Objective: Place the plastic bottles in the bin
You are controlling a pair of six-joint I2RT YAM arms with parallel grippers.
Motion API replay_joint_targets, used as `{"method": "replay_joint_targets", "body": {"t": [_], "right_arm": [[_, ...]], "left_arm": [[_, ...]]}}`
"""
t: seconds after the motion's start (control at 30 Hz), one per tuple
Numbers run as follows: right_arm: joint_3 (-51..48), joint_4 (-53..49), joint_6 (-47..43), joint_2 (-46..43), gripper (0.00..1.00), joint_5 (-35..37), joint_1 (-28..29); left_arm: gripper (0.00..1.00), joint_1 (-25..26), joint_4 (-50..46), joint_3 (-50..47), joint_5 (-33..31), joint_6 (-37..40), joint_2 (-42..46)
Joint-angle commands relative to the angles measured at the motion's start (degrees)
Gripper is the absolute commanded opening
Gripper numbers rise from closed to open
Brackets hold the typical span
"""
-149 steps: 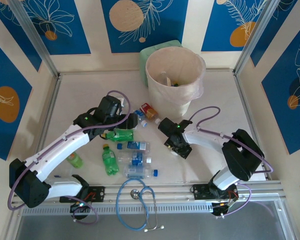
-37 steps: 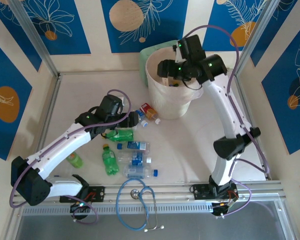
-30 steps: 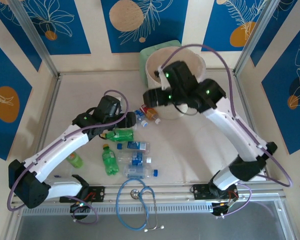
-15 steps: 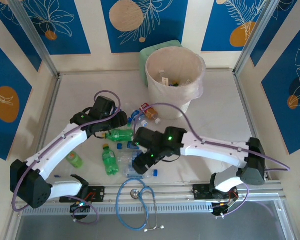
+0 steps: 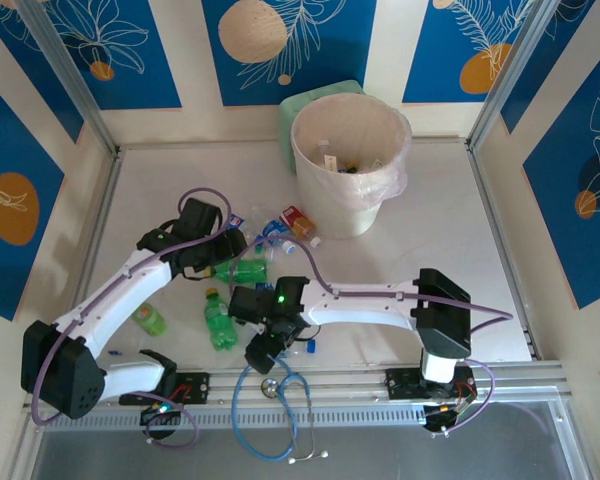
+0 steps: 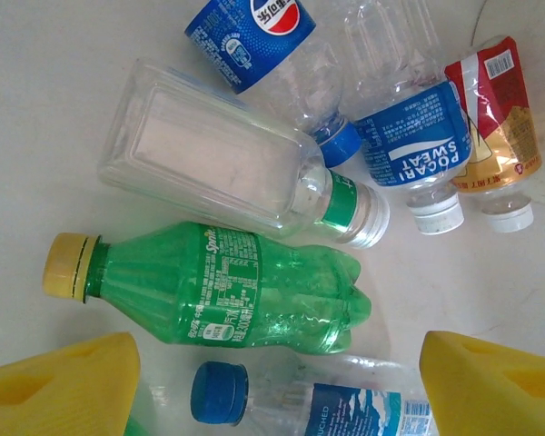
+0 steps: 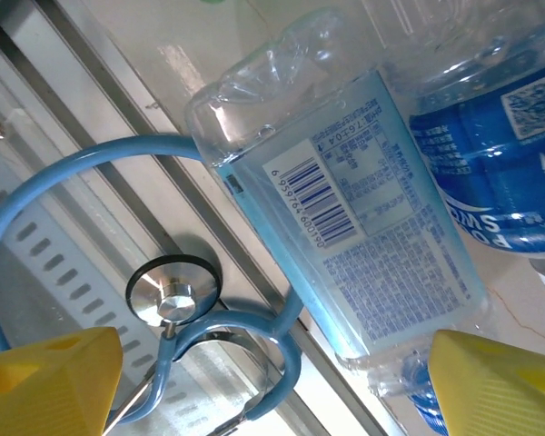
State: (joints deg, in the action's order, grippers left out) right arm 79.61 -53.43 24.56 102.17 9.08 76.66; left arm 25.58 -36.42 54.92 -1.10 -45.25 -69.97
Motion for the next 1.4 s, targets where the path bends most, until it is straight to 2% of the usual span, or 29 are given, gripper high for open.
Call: {"method": "replay_joint_targets", "body": {"t": [0.0,0.57,0.9,1.27,1.37], "right_arm": [[2.11,-0.77,-0.91,2.10,0.87,1.75,0.11],[4.73,-5.09,-0.12,8.81,0.86,6.66,0.15],[4.13,-4.67,-0.65,10.11,0.87,6.49,0.09],[3.03,-4.06,-0.04,12.04,0.81,5.53,-2.02],[2.74,-3.88,0.14,11.84,0.76,5.74,-2.60]], "left_arm": [[0.80,-0.97,1.51,-0.95,2.40,-1.33,1.17],[0.79,-1.72,2.85,-1.04,3.56,-1.15,0.54],[0.79,-2.07,3.28,-1.70,3.74,-1.13,0.81],[0.79,-2.89,3.37,-2.80,3.81,-1.06,2.31],[0.79,-2.94,3.63,-3.10,3.92,-1.15,2.30]]}}
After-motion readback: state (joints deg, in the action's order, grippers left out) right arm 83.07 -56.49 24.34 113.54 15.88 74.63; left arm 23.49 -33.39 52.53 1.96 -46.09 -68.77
